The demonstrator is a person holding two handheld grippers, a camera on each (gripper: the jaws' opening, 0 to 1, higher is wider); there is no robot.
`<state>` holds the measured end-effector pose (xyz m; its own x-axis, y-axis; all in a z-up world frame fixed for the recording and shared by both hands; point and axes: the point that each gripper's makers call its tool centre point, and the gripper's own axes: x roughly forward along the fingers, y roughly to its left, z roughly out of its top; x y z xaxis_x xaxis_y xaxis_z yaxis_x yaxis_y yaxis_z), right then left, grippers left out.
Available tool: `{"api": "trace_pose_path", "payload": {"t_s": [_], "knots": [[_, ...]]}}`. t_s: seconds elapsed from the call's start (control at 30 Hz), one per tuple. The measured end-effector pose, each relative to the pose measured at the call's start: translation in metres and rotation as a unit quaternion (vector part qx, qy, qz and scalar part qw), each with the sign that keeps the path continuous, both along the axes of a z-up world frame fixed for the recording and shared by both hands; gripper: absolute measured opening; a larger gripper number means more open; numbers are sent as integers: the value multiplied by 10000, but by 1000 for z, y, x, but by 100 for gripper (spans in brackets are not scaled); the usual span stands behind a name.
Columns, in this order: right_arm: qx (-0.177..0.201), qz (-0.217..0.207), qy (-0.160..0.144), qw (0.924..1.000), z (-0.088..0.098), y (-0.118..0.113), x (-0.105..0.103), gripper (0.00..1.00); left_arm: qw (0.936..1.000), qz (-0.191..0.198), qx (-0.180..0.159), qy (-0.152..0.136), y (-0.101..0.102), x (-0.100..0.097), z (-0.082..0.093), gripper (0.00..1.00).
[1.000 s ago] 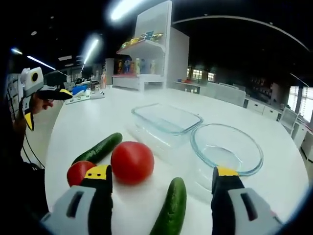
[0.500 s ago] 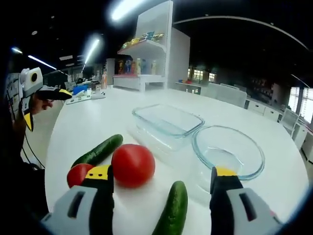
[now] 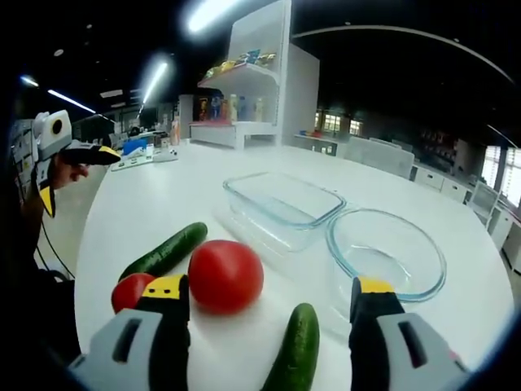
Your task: Sort the scattered tomatoes and cucumbers on the table and place them into their respective storage containers
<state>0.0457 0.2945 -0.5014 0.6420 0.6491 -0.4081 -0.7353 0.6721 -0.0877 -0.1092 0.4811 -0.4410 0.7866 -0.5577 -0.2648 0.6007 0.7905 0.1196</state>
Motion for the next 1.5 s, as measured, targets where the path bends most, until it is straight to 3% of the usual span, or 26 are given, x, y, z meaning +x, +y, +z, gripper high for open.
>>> {"api": "trace_pose_path", "payload": {"t_s": [0.83, 1.5], "knots": [[-37, 302, 135, 9994, -13, 26, -2, 70, 10000, 5, -21, 29, 3, -1, -3, 95], [93, 748, 188, 9970, -17, 53, -12, 52, 10000, 21, -47, 38, 4, 0, -5, 95]]}}
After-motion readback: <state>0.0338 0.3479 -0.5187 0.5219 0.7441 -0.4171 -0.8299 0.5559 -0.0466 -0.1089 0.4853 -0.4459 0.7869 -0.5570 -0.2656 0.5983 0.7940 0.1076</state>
